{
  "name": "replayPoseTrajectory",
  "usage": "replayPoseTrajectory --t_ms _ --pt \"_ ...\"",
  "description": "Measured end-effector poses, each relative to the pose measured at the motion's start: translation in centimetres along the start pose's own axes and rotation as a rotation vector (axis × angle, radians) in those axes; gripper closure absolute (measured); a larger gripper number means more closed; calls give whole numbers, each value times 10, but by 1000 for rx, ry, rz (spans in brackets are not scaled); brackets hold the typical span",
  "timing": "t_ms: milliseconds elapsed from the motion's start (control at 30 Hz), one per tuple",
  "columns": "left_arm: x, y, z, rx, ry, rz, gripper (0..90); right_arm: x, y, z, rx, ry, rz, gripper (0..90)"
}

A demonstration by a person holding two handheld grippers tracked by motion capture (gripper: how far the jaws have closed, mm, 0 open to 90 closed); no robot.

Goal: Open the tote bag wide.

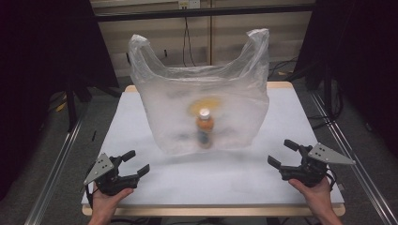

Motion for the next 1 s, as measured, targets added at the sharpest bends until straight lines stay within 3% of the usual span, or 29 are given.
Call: replayPoseTrajectory --t_ms 100,167,233,300,333,367,400,433,467,533,633,667,733,833,933,1000 --pt "0 0 0 17 -13 2 266 0 0 0 -3 -2 -18 169" --pt "1 1 0 8 -20 -11 313 0 -1 0 -13 -11 -36 265" --pt "2 2 -3 -29 6 20 365 1 -3 0 -27 -19 -51 337" --pt "1 1 -2 -5 -18 38 423 1 -4 1 -39 -34 -53 405" --pt "3 3 -4 -30 -3 55 474 2 -5 1 -38 -40 -59 440" --pt "3 4 -6 7 -13 75 501 2 -5 0 -42 -38 -62 477" --pt "6 7 -8 -19 -1 78 527 2 -6 0 -49 -38 -59 500" --pt "6 7 -8 -19 -1 78 544 2 -6 0 -49 -38 -59 500" --pt "8 9 -11 -12 9 111 583 3 -6 0 -36 -68 -61 531" --pt "10 12 -14 14 1 112 621 4 -8 0 -44 -95 -75 587" --pt "11 15 -17 20 -1 137 703 5 -9 -2 -40 -123 -88 698" --pt "13 18 -18 -7 2 153 703 5 -9 -2 -40 -123 -88 698" --pt "15 17 -21 15 -14 175 765 9 -12 -6 -31 -131 -105 755" --pt "17 19 -26 -19 -12 210 831 14 -15 -11 -26 -133 -124 811" --pt "18 19 -29 -25 -4 218 900 17 -18 -13 -20 -140 -132 859" --pt "19 18 -35 -31 0 231 900 22 -22 -16 -19 -151 -149 900"
Point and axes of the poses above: each handheld gripper's, and its own axes: x roughly forward along the jaws, z roughly out of its underside, y roughly to its right, the point moved 5 cm from there along x, roughly forward along the jaws, and after that the axes turned 13 degrees about x, right-handed, at the moved point
